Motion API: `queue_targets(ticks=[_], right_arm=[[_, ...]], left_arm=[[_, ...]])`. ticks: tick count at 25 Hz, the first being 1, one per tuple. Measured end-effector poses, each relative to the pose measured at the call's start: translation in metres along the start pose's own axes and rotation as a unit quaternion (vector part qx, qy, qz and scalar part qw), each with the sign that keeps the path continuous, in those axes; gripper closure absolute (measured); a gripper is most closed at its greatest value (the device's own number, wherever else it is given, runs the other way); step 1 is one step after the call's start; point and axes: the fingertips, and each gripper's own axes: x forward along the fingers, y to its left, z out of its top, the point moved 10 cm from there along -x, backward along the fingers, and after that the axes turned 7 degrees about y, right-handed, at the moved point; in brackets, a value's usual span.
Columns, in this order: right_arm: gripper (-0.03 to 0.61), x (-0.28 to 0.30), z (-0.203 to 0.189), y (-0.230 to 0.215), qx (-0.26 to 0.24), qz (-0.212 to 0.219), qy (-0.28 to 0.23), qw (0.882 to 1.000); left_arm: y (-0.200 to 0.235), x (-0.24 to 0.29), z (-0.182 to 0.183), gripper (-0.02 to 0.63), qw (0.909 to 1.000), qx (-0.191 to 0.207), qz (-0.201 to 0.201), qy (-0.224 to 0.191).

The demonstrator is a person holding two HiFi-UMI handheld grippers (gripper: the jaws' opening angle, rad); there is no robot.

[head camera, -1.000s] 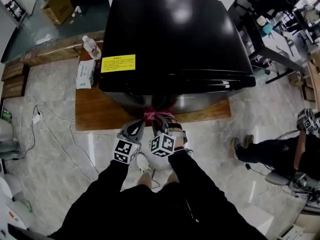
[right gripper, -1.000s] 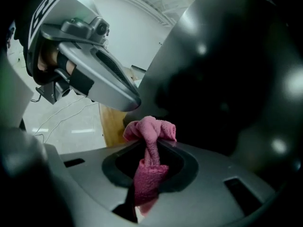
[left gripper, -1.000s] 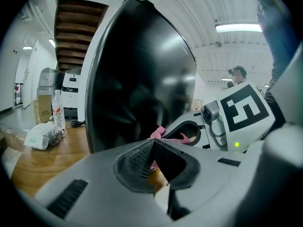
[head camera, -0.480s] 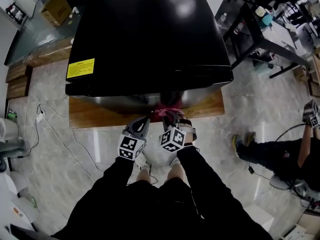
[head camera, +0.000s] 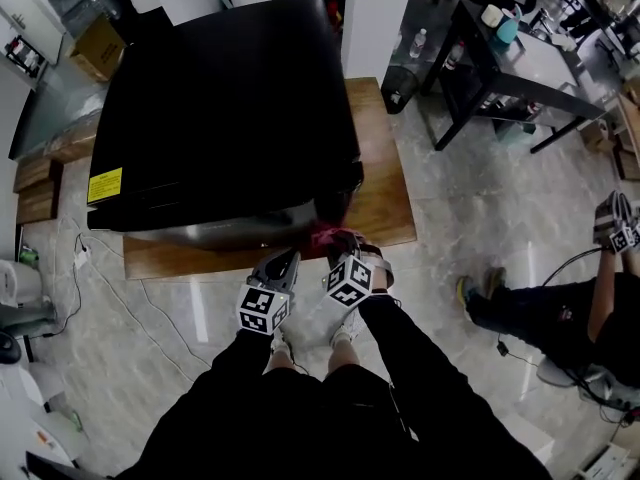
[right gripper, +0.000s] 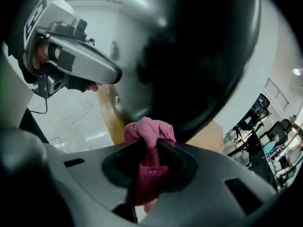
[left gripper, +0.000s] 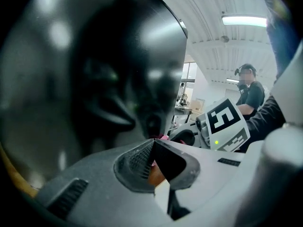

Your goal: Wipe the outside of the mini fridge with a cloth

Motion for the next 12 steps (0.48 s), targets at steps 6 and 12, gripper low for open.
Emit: queue_targets(ticks=[6, 12], right_arm=[[0.5, -0.081, -0.025, -0.036, 0.04, 0.026, -0.062, 0.997], [0.5, -0.183, -0.028, -0.076, 0.113, 0.013, -0.177, 0.978]], left_arm=[[-0.057, -0.003, 0.049, 0.607, 0.9997, -0.006, -0.018, -0.017], [-0.116, -0.019, 0.112, 0.607, 0.9988, 0.019, -0.028, -0.035]])
